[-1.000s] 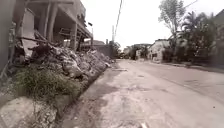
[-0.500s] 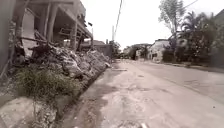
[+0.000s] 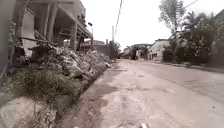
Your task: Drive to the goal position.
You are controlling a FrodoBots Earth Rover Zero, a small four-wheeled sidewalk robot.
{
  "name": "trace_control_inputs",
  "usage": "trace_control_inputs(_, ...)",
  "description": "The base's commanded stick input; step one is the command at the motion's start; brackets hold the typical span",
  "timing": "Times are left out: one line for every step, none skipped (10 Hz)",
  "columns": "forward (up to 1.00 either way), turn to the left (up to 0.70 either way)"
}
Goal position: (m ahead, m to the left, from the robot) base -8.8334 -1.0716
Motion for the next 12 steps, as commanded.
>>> trace_control_inputs(0.06, 0.00)
trace_control_inputs(0.06, 0.00)
trace_control_inputs(0.06, 0.00)
trace_control_inputs(0.06, 0.00)
trace_control_inputs(0.06, 0.00)
trace_control_inputs(0.06, 0.00)
trace_control_inputs(0.06, 0.00)
trace_control_inputs(0.06, 0.00)
trace_control_inputs(0.06, 0.00)
trace_control_inputs(0.06, 0.00)
trace_control_inputs(0.06, 0.00)
trace_control_inputs(0.06, 0.00)
